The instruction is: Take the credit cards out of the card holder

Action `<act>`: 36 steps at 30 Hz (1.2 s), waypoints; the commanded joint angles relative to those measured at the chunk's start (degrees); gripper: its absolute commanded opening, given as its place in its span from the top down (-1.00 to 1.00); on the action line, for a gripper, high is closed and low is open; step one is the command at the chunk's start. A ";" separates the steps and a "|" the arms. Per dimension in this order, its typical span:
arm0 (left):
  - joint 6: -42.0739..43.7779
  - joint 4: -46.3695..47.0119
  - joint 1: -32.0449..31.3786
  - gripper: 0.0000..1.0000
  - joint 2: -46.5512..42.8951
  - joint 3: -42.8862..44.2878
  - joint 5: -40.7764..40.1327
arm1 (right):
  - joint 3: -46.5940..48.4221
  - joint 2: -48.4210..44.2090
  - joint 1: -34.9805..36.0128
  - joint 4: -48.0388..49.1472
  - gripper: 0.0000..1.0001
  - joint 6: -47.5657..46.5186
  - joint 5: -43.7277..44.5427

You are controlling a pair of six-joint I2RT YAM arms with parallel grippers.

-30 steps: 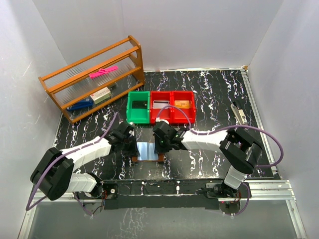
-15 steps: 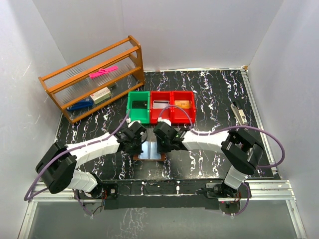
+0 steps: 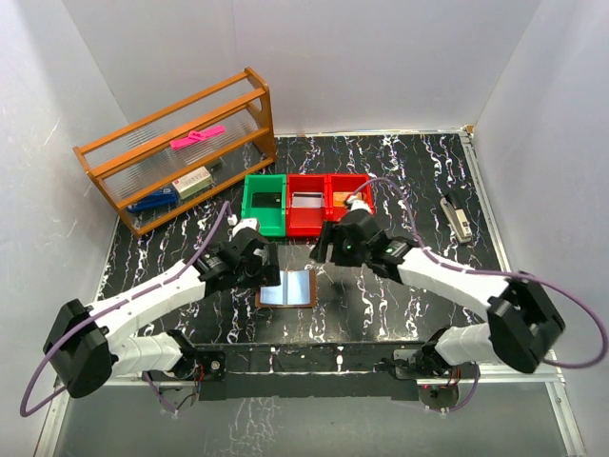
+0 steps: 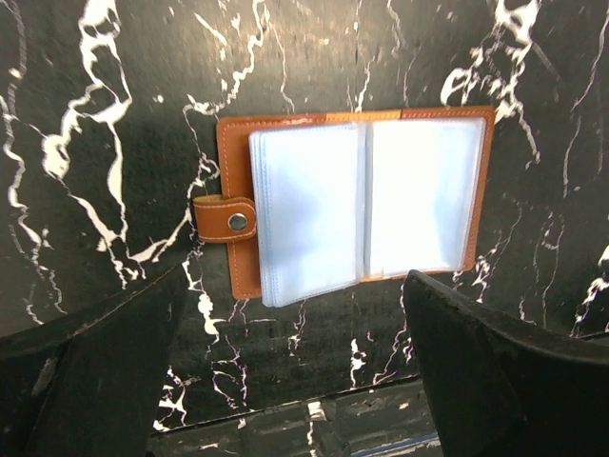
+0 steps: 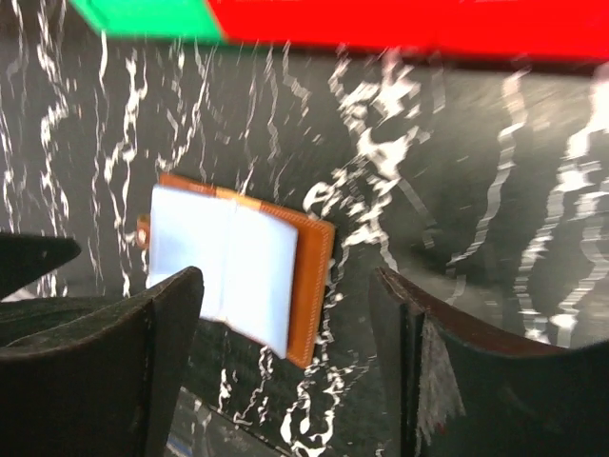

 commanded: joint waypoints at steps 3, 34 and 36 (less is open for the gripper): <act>5.17 -6.57 6.14 -0.97 -1.32 7.58 -4.60 | -1.48 -13.35 -8.65 -1.28 -0.53 -6.55 9.56; 10.63 -16.06 16.20 -0.97 -13.49 26.80 -30.68 | 11.33 -24.49 -24.37 -1.59 -0.97 -27.11 12.83; 10.44 -17.17 16.22 -0.97 -13.02 27.22 -32.23 | 11.59 -25.83 -24.38 -1.40 -0.96 -28.09 10.27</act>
